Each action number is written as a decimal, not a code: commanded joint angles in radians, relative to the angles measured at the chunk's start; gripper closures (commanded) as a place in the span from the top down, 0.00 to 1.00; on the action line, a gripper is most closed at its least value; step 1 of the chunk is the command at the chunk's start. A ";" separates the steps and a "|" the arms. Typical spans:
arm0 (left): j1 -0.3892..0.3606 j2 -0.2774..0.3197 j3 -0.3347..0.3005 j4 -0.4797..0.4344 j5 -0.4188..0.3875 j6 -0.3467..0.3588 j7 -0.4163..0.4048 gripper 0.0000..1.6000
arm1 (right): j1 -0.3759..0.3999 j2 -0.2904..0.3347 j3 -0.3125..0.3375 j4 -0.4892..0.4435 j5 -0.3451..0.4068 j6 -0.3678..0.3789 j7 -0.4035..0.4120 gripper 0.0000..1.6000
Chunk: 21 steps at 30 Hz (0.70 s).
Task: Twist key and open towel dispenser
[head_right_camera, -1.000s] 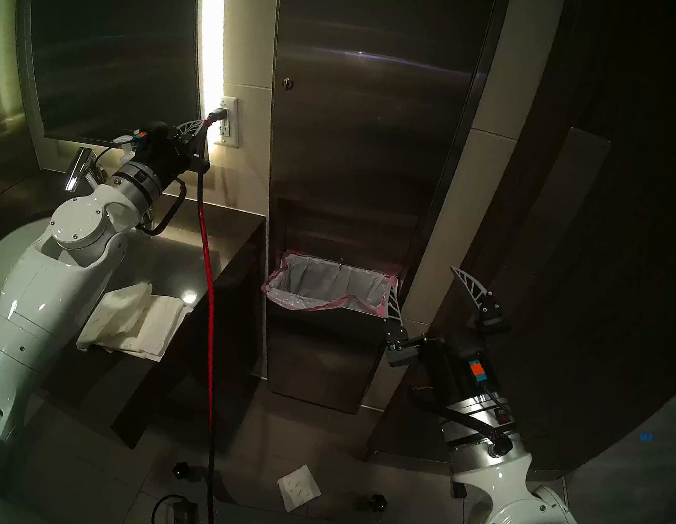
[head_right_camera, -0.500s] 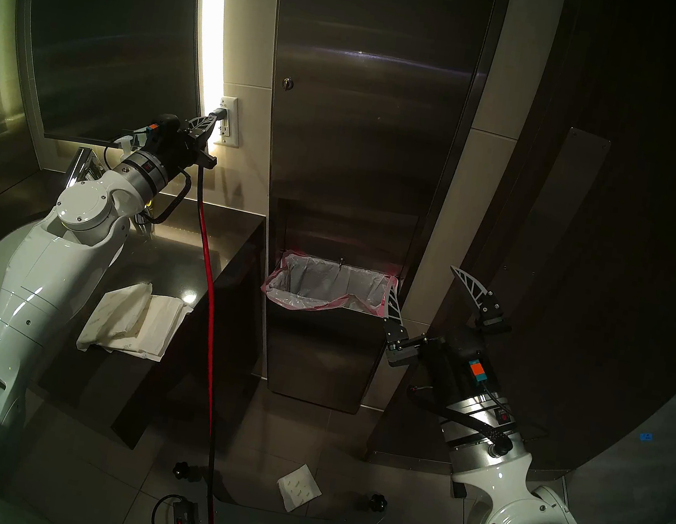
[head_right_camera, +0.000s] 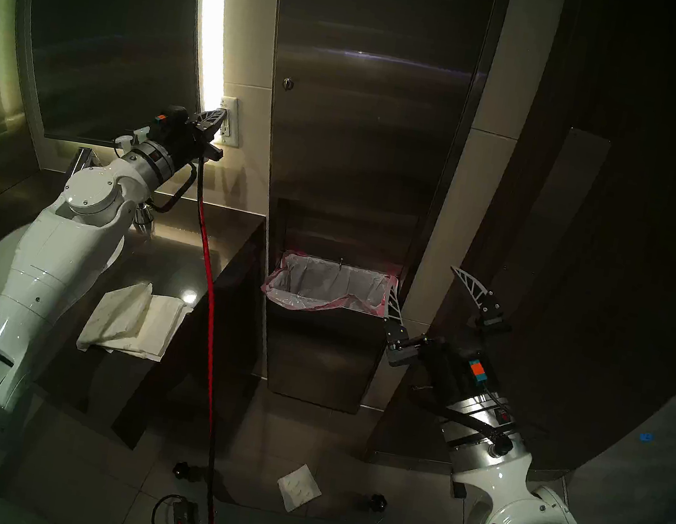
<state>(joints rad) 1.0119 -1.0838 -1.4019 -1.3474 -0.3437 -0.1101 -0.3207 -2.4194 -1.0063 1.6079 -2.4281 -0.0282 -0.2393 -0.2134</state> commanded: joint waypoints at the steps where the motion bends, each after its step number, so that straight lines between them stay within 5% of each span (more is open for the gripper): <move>1: -0.089 -0.061 -0.001 0.021 0.006 -0.002 0.013 0.00 | 0.001 -0.001 0.000 -0.015 0.000 -0.002 -0.001 1.00; 21: -0.271 -0.123 0.079 0.271 0.034 -0.047 -0.092 0.00 | 0.001 0.000 0.000 -0.015 0.000 -0.002 -0.001 1.00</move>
<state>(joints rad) 0.8430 -1.1777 -1.3247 -1.1206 -0.3121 -0.1295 -0.3781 -2.4194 -1.0059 1.6079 -2.4282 -0.0286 -0.2393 -0.2141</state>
